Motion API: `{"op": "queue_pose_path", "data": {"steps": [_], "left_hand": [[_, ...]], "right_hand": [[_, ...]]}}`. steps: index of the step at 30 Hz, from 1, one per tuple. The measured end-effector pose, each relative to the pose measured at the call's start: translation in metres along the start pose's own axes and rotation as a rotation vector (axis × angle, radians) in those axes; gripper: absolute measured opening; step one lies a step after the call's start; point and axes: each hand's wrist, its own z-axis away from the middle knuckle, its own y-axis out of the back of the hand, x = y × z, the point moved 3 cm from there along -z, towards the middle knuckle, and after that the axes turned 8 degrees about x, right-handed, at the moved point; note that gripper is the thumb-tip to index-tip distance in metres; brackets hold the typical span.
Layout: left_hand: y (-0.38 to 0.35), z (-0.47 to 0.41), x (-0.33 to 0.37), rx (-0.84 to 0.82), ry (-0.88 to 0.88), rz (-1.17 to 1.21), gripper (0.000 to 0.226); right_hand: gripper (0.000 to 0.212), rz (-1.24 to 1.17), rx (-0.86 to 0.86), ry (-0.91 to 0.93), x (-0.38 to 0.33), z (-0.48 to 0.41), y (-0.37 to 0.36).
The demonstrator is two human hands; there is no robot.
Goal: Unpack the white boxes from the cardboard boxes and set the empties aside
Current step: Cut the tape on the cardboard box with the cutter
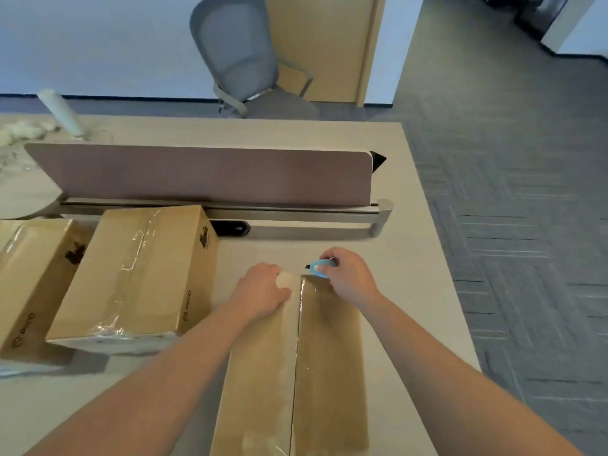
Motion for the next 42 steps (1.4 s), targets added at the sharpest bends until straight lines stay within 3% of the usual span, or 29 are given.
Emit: {"op": "queue_pose_path", "data": {"steps": [14, 21, 42], "left_hand": [[-0.005, -0.005, 0.004, -0.014, 0.121, 0.057, 0.060], [-0.004, -0.007, 0.009, -0.017, 0.137, 0.053, 0.055], [-0.019, -0.010, 0.024, 0.035, 0.206, -0.046, 0.076]], "right_hand": [[0.013, 0.082, -0.383, 0.024, -0.011, -0.054, -0.030], [0.014, 0.098, -0.441, 0.039, -0.016, -0.055, -0.031], [0.022, 0.389, -0.628, 0.279, -0.039, -0.070, -0.042]]}}
